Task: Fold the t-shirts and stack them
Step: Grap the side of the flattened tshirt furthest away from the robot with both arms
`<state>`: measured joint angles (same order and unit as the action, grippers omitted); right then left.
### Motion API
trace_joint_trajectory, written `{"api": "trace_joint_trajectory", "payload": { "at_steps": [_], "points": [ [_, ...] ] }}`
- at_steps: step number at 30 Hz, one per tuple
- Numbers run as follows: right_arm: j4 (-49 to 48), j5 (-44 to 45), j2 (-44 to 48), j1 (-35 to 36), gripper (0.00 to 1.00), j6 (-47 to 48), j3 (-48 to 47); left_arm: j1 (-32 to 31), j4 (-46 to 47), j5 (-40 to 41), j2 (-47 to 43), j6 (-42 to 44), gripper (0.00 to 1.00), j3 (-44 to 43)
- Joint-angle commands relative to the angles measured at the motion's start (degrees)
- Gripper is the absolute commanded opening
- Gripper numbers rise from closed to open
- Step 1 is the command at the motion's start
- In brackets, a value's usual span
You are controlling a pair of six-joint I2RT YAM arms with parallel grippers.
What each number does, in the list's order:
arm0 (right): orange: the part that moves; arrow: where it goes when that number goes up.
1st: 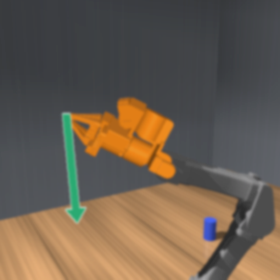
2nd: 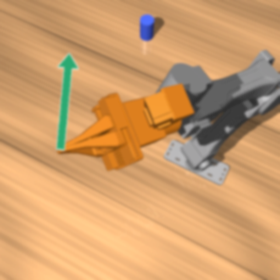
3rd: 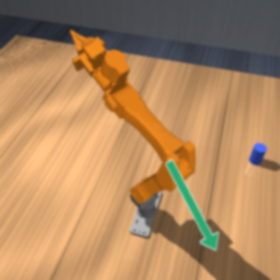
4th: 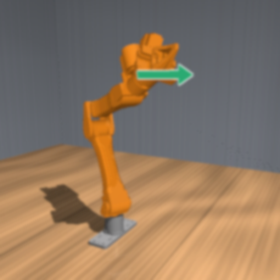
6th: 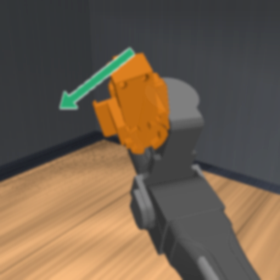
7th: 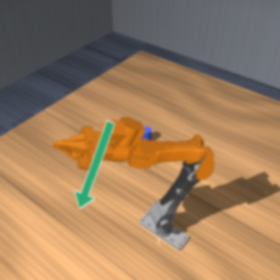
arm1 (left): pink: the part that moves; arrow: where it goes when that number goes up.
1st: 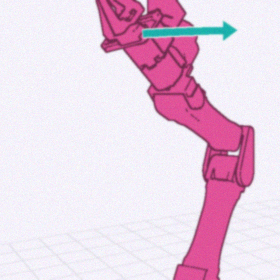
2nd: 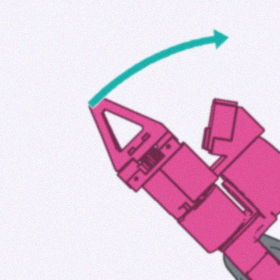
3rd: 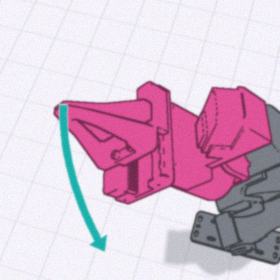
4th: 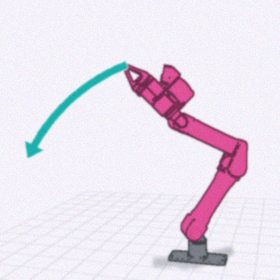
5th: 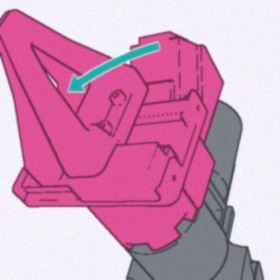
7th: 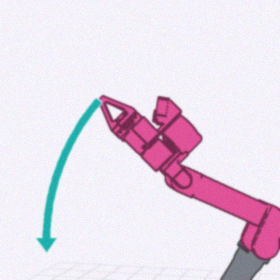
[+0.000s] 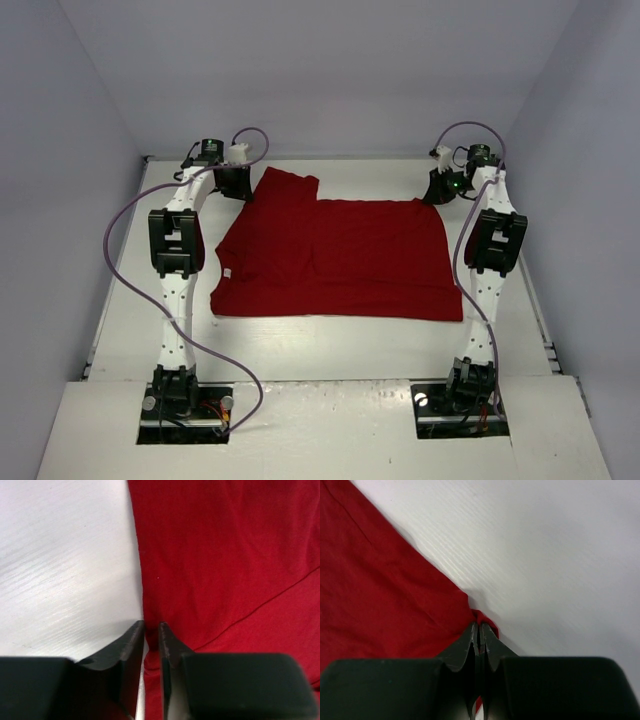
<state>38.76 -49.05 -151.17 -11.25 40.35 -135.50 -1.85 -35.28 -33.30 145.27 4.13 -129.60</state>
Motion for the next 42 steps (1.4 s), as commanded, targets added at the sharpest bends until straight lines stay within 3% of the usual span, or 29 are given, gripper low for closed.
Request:
{"api": "trace_joint_trajectory", "payload": {
  "at_steps": [1,5,18,26,35,37,39,42],
  "points": [
    [0.1,-0.4,0.7,-0.2,0.0,-0.1,-0.2,0.1,-2.6,1.7,-2.5,0.7,0.1,0.5],
    [0.1,-0.9,2.5,-0.8,0.0,0.1,0.0,0.5,-2.7,1.9,-2.9,0.7,0.0,-0.4],
    [0.4,-5.6,11.5,-4.3,0.0,-0.5,1.6,1.5,0.3,-1.1,-9.4,1.5,0.0,-1.1],
    [0.5,-6.8,15.3,-5.0,0.0,0.6,5.4,1.5,6.1,-3.8,-17.4,2.7,0.0,5.9],
    [0.7,-5.1,21.1,-5.1,0.0,5.0,12.1,1.5,6.5,-4.5,-23.0,5.1,0.0,14.9],
    [0.7,-4.7,20.7,-5.0,0.0,5.2,12.4,1.5,6.5,-3.8,-21.6,3.2,0.17,14.0],
    [0.7,-4.6,19.7,-5.0,0.0,5.1,12.2,1.5,5.8,-4.5,-19.3,0.3,0.41,11.5],
    [0.7,-4.7,18.4,-4.9,0.0,4.9,11.4,1.5,5.3,-6.9,-16.6,-2.2,0.56,8.8]
  ]
}}
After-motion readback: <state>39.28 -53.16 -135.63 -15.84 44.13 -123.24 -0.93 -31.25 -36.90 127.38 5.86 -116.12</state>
